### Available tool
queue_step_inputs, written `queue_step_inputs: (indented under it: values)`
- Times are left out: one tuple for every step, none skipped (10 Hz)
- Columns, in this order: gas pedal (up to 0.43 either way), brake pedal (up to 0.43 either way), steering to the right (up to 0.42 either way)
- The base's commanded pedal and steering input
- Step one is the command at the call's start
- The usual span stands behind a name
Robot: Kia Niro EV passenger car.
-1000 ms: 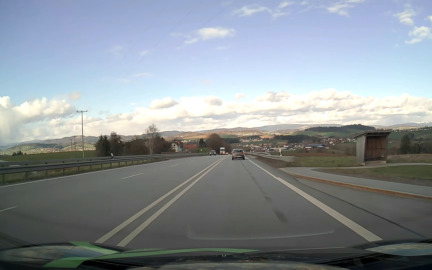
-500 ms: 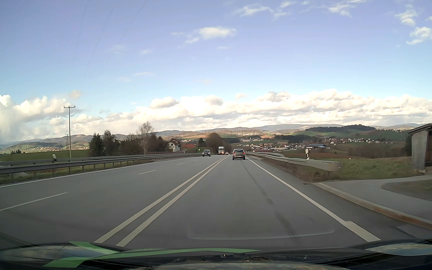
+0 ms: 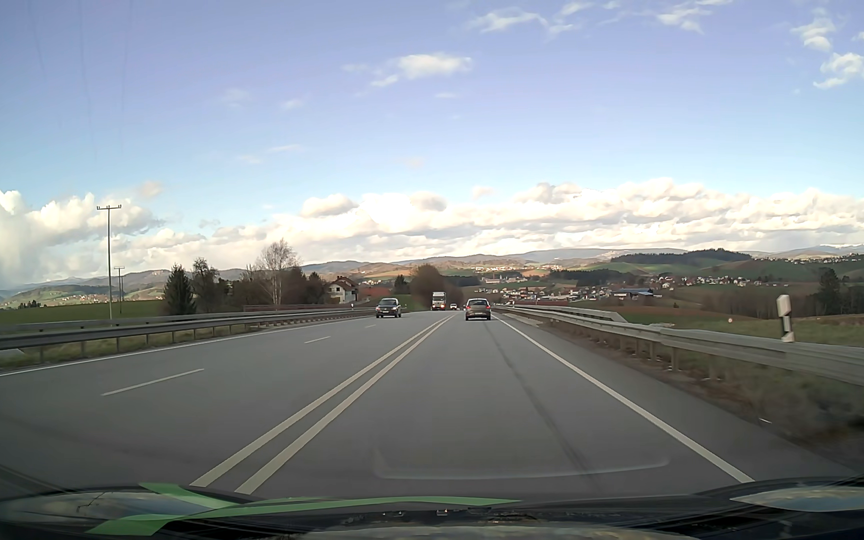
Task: Follow the waypoints while adhering to traffic rules and regulations
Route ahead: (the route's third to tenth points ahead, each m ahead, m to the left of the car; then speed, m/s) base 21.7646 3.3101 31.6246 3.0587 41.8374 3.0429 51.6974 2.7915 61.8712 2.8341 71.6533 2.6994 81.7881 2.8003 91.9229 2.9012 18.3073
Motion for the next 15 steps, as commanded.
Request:
queue_step_inputs:
  values:
    - [0.0, 0.0, 0.002]
    - [0.0, 0.0, 0.001]
    - [0.0, 0.0, 0.0]
    - [0.0, 0.0, -0.001]
    - [0.0, 0.0, -0.001]
    - [0.0, 0.0, -0.002]
    - [0.0, 0.0, -0.001]
    - [0.0, 0.0, -0.002]
    - [0.0, 0.0, -0.001]
    - [0.0, 0.0, -0.002]
    - [0.0, 0.0, -0.001]
    - [0.0, 0.0, -0.001]
    - [0.0, 0.0, -0.001]
    - [0.0, 0.0, -0.002]
    - [0.0, 0.0, -0.002]
